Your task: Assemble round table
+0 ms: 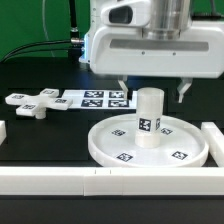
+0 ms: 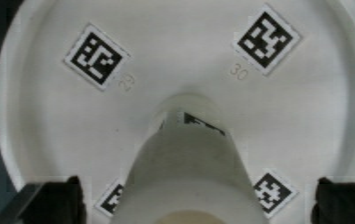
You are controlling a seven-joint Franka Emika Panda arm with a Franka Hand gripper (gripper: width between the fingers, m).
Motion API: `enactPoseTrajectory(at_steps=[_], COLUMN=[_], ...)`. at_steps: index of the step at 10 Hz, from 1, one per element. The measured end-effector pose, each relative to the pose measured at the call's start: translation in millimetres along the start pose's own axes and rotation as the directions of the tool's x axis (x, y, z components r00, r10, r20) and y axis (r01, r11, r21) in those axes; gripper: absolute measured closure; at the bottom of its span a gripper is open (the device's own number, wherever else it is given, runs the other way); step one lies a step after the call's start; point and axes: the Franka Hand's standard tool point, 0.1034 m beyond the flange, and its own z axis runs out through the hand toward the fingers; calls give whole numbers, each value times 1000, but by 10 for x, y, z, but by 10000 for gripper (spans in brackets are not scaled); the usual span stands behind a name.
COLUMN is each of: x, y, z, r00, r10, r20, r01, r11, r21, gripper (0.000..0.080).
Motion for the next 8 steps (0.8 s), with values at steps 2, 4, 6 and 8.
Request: enactPoseTrajectory(at_steps=[2,4,6,8], x=[-166,-269,-265,-266], y=[189,460,394,397], z=[-197,-271,-244,-243], r00=[989,985,984,984], r10=[-144,-169,-178,-177], r20=[-14,-26,-22,-22], r01=[144,169,178,177], r11=[990,986,984,984], r21=[-2,-8,-7,-7], gripper=[151,151,151,151])
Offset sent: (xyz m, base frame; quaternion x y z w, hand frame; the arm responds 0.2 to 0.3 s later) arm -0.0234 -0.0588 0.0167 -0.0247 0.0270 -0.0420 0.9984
